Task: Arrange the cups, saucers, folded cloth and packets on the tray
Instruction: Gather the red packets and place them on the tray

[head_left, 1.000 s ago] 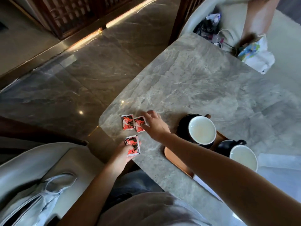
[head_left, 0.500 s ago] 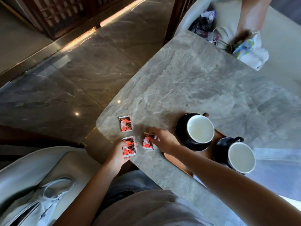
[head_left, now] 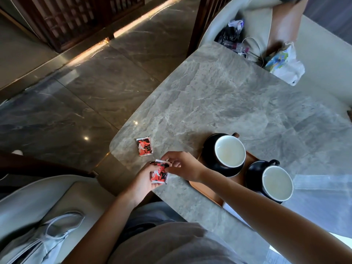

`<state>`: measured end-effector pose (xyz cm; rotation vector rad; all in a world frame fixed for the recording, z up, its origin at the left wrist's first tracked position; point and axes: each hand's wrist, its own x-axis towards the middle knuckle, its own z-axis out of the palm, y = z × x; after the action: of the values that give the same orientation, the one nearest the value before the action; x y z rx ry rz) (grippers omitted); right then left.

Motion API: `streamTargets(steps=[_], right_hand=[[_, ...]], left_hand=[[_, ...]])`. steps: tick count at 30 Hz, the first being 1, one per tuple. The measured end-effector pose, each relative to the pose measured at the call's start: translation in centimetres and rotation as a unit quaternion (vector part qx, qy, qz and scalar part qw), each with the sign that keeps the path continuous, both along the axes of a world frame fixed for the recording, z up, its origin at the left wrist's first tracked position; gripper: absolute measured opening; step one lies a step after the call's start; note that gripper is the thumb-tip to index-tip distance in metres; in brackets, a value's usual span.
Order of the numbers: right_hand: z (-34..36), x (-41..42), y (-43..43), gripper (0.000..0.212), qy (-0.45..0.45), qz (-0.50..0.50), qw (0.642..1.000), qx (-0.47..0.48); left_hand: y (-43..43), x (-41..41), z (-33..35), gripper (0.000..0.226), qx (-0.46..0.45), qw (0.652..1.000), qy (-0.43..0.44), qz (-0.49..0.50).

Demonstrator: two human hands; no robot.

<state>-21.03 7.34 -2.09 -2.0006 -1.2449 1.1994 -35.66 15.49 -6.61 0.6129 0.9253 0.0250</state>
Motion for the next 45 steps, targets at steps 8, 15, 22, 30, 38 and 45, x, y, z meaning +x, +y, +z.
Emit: streamTargets(steps=[8, 15, 22, 30, 38, 45], right_hand=[[0.4, -0.9, 0.5, 0.036, -0.184, 0.120, 0.975, -0.013], [-0.5, -2.6, 0.0, 0.079, -0.263, 0.191, 0.945, 0.031], [-1.6, -3.1, 1.1, 0.076, -0.205, 0.156, 0.966, 0.023], [-3.0, -2.4, 8.6, 0.089, -0.156, 0.131, 0.979, 0.008], [-5.6, -0.6, 7.6, 0.052, -0.283, 0.098, 0.954, -0.030], [-5.9, -0.7, 4.5, 0.035, -0.195, -0.050, 0.978, -0.048]], left_hand=[[-0.6, -1.0, 0.0, 0.037, 0.071, 0.996, 0.015, -0.045], [-0.4, 0.0, 0.5, 0.031, 0.013, 1.000, 0.017, 0.010], [-0.2, -0.7, -0.8, 0.029, 0.007, 0.996, 0.081, 0.043], [2.0, -2.9, -0.5, 0.020, 0.039, 0.978, 0.111, 0.174], [1.7, -3.5, -0.8, 0.029, -0.026, 0.973, 0.094, 0.210], [2.0, -3.2, -1.9, 0.029, -0.021, 0.977, 0.132, 0.167]])
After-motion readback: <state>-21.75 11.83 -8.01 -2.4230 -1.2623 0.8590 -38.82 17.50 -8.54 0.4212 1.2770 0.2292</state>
